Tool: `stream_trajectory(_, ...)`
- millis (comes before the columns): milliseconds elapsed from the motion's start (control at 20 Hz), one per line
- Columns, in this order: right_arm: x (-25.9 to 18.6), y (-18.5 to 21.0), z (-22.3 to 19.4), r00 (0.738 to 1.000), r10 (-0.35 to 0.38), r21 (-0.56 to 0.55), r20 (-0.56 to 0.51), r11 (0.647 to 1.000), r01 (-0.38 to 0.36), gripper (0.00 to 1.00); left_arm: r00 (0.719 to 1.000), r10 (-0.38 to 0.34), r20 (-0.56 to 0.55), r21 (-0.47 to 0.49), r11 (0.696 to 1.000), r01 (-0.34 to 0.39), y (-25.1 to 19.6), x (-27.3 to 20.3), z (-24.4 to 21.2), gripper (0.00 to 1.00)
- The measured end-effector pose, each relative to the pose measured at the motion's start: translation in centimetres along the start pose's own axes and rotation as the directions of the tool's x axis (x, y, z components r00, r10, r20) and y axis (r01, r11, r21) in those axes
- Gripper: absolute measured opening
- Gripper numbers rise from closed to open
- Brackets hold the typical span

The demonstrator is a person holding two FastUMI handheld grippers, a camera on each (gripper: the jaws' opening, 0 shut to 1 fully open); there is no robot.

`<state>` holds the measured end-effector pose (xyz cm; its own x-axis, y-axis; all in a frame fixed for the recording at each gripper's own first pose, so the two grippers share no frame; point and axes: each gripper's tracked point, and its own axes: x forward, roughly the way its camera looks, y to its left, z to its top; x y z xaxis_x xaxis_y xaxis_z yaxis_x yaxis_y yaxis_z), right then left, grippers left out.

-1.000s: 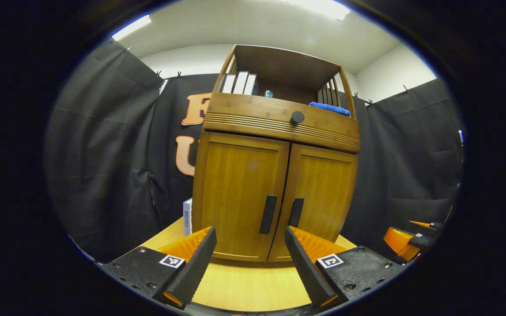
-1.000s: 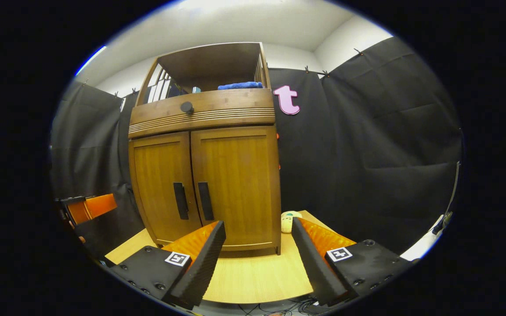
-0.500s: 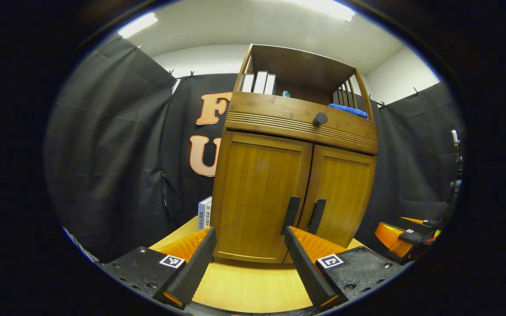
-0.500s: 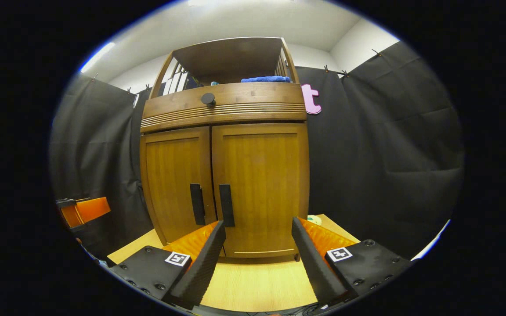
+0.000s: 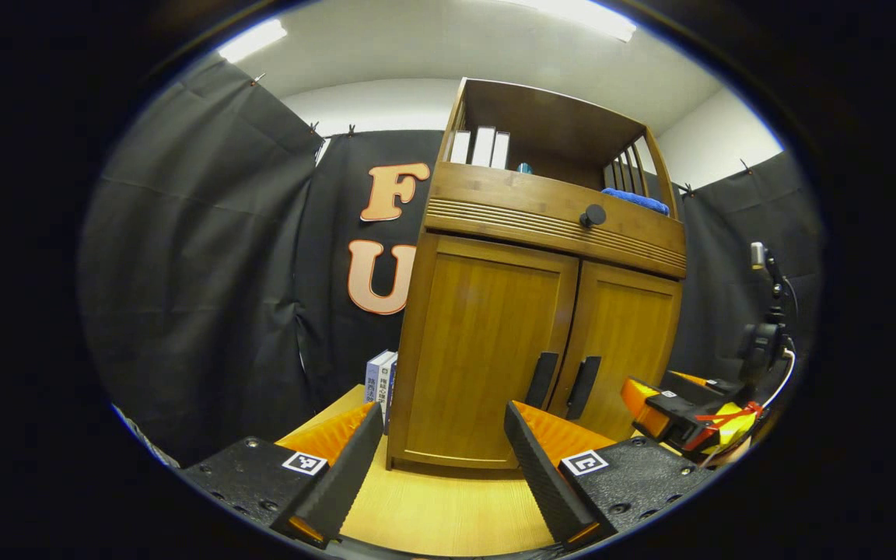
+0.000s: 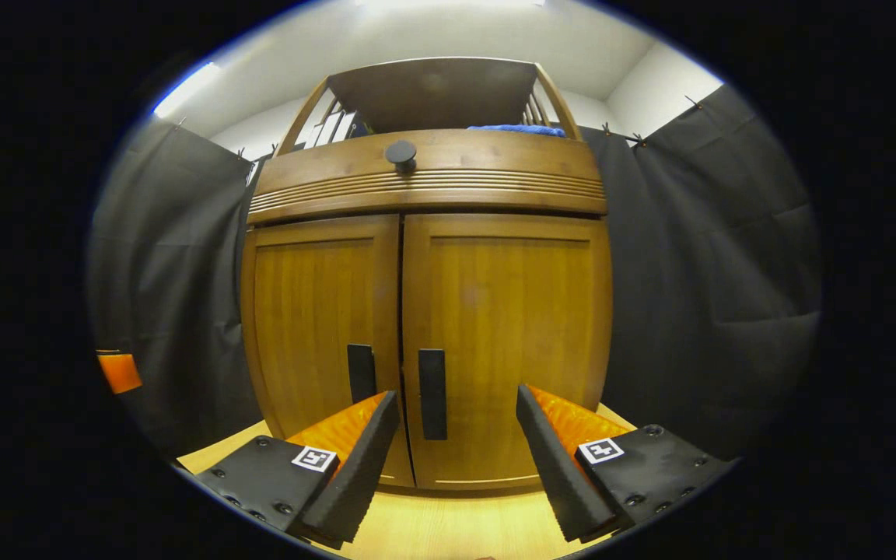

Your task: Open the right door of the double-door shoe cabinet with the right hand, and open the left door with the left hand.

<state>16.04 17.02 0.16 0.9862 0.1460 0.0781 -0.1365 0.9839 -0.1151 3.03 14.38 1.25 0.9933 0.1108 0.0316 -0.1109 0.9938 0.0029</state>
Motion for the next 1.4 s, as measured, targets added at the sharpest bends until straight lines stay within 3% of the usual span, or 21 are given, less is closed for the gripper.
stream_trajectory(100, 1.8, 0.8, -0.6, 1.000, 0.011, -0.013, -0.006, 1.000, -0.011, 0.97, 1.000, 0.011, -0.002, -0.002, 1.000, -0.011, 0.7, -0.1, -0.1, 0.91)
stream_trajectory(200, 3.8, 1.4, -1.3, 1.000, 0.018, -0.015, -0.022, 1.000, -0.018, 0.90, 1.000, 0.015, 0.004, -0.001, 1.000, -0.015, 1.6, 0.0, 0.1, 0.92)
stream_trajectory(300, 5.6, 1.7, -2.1, 0.999, 0.008, -0.012, -0.041, 1.000, -0.008, 0.94, 1.000, 0.024, 0.015, 0.005, 1.000, -0.024, 2.3, -0.1, 0.5, 0.92)
stream_trajectory(350, 6.4, 1.6, -2.6, 0.999, -0.005, -0.009, -0.047, 1.000, 0.004, 1.00, 0.999, 0.029, 0.019, 0.008, 1.000, -0.029, 2.6, -0.1, 0.6, 0.92)
stream_trajectory(650, 9.7, 0.6, -3.8, 0.996, -0.040, 0.001, -0.076, 0.999, 0.041, 0.98, 0.998, 0.055, 0.018, 0.021, 0.998, -0.055, 4.1, -0.4, 0.7, 0.92)
stream_trajectory(800, 11.3, 0.5, -4.6, 0.994, -0.033, 0.021, -0.104, 0.999, 0.035, 0.75, 0.998, 0.064, 0.019, 0.018, 0.998, -0.065, 4.5, -0.6, 0.8, 0.92)
stream_trajectory(1000, 12.3, 0.5, -5.6, 0.990, -0.027, 0.033, -0.136, 0.999, 0.032, 0.73, 0.997, 0.076, 0.022, 0.043, 0.996, -0.077, 5.0, -0.7, 0.7, 0.95)
stream_trajectory(1050, 12.4, 0.5, -5.8, 0.990, -0.024, 0.037, -0.140, 0.999, 0.029, 0.60, 0.996, 0.082, 0.020, 0.049, 0.995, -0.083, 5.2, -0.7, 0.5, 0.93)
stream_trajectory(1200, 12.5, 0.6, -5.6, 0.992, -0.018, 0.049, -0.129, 0.998, 0.025, 0.44, 0.996, 0.085, 0.015, 0.039, 0.996, -0.085, 5.3, -0.7, 0.5, 0.92)
stream_trajectory(1300, 12.4, 0.8, -5.7, 0.992, -0.018, 0.039, -0.127, 0.999, 0.023, 0.39, 0.996, 0.086, 0.018, 0.042, 0.995, -0.087, 5.3, -0.7, 0.5, 0.95)
stream_trajectory(1350, 12.3, 0.8, -5.6, 0.992, -0.014, 0.033, -0.128, 0.999, 0.018, 0.32, 0.996, 0.084, 0.018, 0.046, 0.995, -0.084, 5.3, -0.6, 0.4, 0.92)
stream_trajectory(1400, 12.3, 0.8, -5.7, 0.992, -0.010, 0.032, -0.129, 0.999, 0.014, 0.32, 0.997, 0.081, 0.017, 0.049, 0.995, -0.082, 5.2, -0.7, 0.4, 0.95)
